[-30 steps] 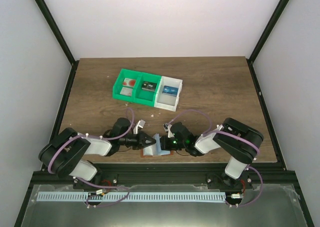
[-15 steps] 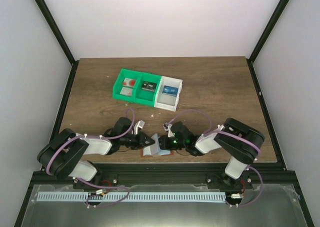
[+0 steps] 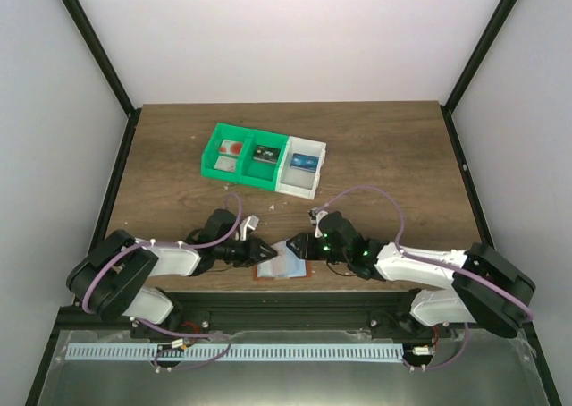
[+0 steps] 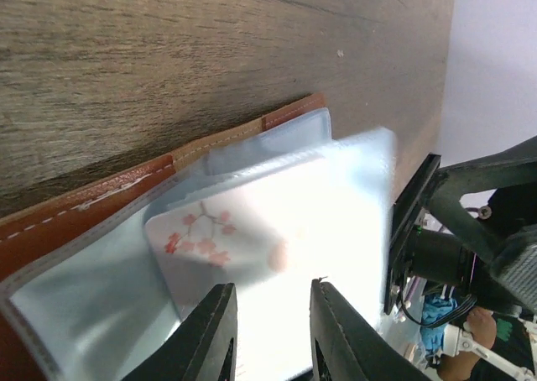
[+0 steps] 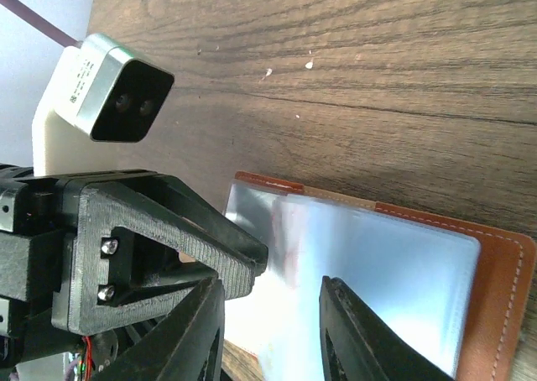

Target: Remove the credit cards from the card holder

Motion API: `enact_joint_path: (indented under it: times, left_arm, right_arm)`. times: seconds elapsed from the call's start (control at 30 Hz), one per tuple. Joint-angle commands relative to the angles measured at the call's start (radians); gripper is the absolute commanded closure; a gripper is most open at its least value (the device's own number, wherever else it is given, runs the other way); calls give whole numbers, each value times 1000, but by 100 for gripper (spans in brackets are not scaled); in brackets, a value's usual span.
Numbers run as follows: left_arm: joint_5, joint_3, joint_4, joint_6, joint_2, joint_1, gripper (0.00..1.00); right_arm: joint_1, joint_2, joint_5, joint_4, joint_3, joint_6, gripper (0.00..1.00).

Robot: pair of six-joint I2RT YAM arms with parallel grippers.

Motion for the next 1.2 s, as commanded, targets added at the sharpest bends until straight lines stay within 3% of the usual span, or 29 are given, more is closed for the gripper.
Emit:
enact_joint_path:
  times: [0.0, 0.23, 0.5, 0.83, 1.17]
  left_arm:
    - [10, 20, 10, 6, 1, -3, 73]
    - [16, 15, 32, -11, -1, -3, 66]
    - [-25, 28, -31, 21, -18, -2, 55]
    - [-1, 8, 60, -9, 40, -1, 64]
    - [18, -16, 153, -38, 102, -2, 65]
  right_arm:
    - [-4, -58, 47, -84, 27, -22, 66]
    - [-3, -100, 32, -89, 36, -30, 65]
    - [-3, -17, -38, -37, 40, -38, 68]
    - [-3, 125, -33, -42, 51, -49, 71]
    - [-3, 181, -28, -60, 34, -37, 72]
